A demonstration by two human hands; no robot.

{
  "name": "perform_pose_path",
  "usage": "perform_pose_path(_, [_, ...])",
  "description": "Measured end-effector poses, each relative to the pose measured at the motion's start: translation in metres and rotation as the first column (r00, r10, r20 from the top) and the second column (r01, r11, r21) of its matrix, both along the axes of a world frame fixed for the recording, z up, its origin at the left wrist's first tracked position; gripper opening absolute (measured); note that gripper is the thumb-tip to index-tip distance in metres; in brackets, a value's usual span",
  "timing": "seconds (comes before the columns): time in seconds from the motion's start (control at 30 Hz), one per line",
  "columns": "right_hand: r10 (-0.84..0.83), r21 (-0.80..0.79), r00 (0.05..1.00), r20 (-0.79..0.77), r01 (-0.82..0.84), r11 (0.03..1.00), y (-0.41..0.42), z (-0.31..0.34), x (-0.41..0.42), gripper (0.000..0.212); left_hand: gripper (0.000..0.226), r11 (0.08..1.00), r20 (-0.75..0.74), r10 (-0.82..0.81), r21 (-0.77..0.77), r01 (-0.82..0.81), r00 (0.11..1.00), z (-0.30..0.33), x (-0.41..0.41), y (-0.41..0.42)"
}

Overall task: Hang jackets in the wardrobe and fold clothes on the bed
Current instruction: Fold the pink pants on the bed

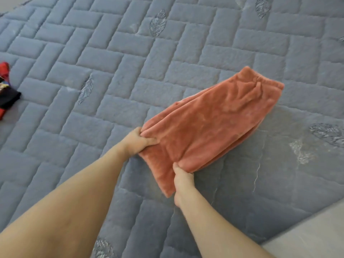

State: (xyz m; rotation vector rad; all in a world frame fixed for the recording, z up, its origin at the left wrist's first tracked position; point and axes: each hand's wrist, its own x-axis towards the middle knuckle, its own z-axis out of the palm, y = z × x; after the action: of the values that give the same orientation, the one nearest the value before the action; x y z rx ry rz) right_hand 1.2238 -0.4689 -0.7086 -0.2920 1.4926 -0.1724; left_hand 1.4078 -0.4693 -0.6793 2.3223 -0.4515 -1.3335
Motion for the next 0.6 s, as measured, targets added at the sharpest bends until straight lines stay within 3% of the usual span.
perform_pose_path(0.07, [0.039,-0.047,0.999,-0.025,-0.041,0.998,0.002,0.002,-0.014,0.034,0.03,0.989,-0.107,0.03,-0.138,-0.045,0.994,0.0,-0.017,0.015])
perform_pose_path(0.13, [0.189,-0.008,0.978,-0.085,-0.191,0.982,0.003,0.012,-0.044,0.028,0.029,0.989,-0.108,-0.025,-0.15,0.009,0.994,0.004,-0.036,0.038])
perform_pose_path(0.17, [0.284,0.024,0.951,-0.119,-0.284,0.959,0.003,0.018,-0.059,0.035,0.035,0.99,-0.06,-0.103,-0.099,0.096,0.993,0.008,-0.044,0.052])
perform_pose_path(0.27, [0.468,0.033,0.836,-0.288,-0.479,0.877,0.003,0.038,-0.086,0.057,0.04,0.917,0.251,-0.393,0.179,0.357,0.884,0.018,-0.059,0.094])
perform_pose_path(0.33, [0.47,-0.044,0.744,-0.474,-0.553,0.832,0.008,0.049,-0.09,0.059,0.023,0.878,0.527,-0.467,0.181,0.443,0.71,0.021,-0.066,0.117])
perform_pose_path(0.37, [0.453,-0.078,0.723,-0.522,-0.569,0.819,0.013,0.05,-0.089,0.056,0.016,0.86,0.595,-0.466,0.132,0.492,0.655,0.021,-0.069,0.124])
perform_pose_path(0.4, [0.432,-0.108,0.738,-0.519,-0.558,0.823,0.02,0.048,-0.087,0.058,0.014,0.843,0.598,-0.459,0.06,0.534,0.657,0.019,-0.071,0.127])
perform_pose_path(0.47, [0.356,-0.145,0.839,-0.411,-0.446,0.883,0.037,0.039,-0.081,0.074,0.016,0.846,0.427,-0.44,-0.097,0.524,0.79,0.018,-0.072,0.125])
perform_pose_path(0.53, [0.263,-0.151,0.905,-0.334,-0.327,0.933,0.051,0.028,-0.075,0.083,0.017,0.875,0.266,-0.417,-0.141,0.463,0.869,0.015,-0.073,0.119])
perform_pose_path(0.6, [0.233,-0.163,0.909,-0.346,-0.303,0.939,0.057,0.018,-0.075,0.079,0.012,0.891,0.251,-0.373,-0.171,0.42,0.893,0.01,-0.076,0.112])
